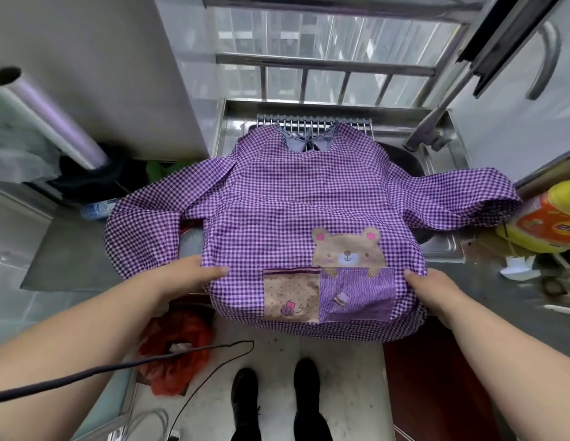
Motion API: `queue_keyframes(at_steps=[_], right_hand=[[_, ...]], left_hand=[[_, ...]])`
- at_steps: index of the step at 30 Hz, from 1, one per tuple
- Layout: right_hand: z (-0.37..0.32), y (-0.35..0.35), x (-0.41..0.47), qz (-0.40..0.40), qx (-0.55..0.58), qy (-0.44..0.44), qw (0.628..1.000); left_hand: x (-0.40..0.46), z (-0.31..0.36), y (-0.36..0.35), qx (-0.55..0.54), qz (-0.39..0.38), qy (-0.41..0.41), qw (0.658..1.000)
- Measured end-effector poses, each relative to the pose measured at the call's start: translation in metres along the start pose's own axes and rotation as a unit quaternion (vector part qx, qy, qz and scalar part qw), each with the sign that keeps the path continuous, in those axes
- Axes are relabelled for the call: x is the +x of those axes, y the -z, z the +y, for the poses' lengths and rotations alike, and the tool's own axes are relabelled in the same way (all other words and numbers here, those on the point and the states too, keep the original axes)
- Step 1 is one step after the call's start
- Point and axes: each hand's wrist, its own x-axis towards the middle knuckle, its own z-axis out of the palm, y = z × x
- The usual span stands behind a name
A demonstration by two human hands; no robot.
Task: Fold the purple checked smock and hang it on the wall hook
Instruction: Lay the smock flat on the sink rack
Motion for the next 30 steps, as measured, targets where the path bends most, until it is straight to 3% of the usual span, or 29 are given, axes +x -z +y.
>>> queue_keyframes(at_steps=[2, 7, 12, 14, 16, 20, 22, 24, 26, 30], right_hand=[[-0.010, -0.001, -0.004, 0.009, -0.061, 0.024, 0.998], [-0.018, -0.006, 0.007, 0.024, -0.163, 0.063, 0.984], [-0.022, -0.004, 0.011, 0.004, -0.223, 0.069, 0.972], [-0.021, -0.002, 0.013, 0.000, -0.225, 0.060, 0.973], [-0.022, -0.001, 0.013, -0.004, -0.225, 0.059, 0.973], [-0.021, 0.000, 0.015, -0.010, -0.231, 0.067, 0.971], [-0.021, 0.001, 0.014, -0.011, -0.227, 0.068, 0.971], [-0.020, 0.003, 0.012, -0.011, -0.221, 0.076, 0.972], [-0.019, 0.005, 0.010, -0.008, -0.212, 0.081, 0.974], [-0.014, 0.009, 0.010, -0.002, -0.199, 0.076, 0.977]], left_hand=[[0.004, -0.011, 0.005, 0.097, -0.037, 0.011, 0.995], [0.005, -0.013, 0.012, 0.299, -0.019, 0.066, 0.952], [-0.001, 0.000, 0.009, 0.285, 0.072, 0.057, 0.954], [-0.001, -0.001, 0.006, 0.275, 0.099, 0.096, 0.951], [-0.006, 0.002, 0.006, 0.241, 0.076, 0.122, 0.960], [-0.006, -0.001, 0.002, 0.079, 0.017, 0.086, 0.993], [-0.007, -0.002, 0.003, 0.055, 0.016, 0.085, 0.995], [0.000, -0.007, 0.008, 0.158, 0.033, 0.107, 0.981], [0.007, -0.012, 0.010, 0.290, 0.054, 0.136, 0.946], [0.011, -0.012, 0.012, 0.356, 0.079, 0.157, 0.918]])
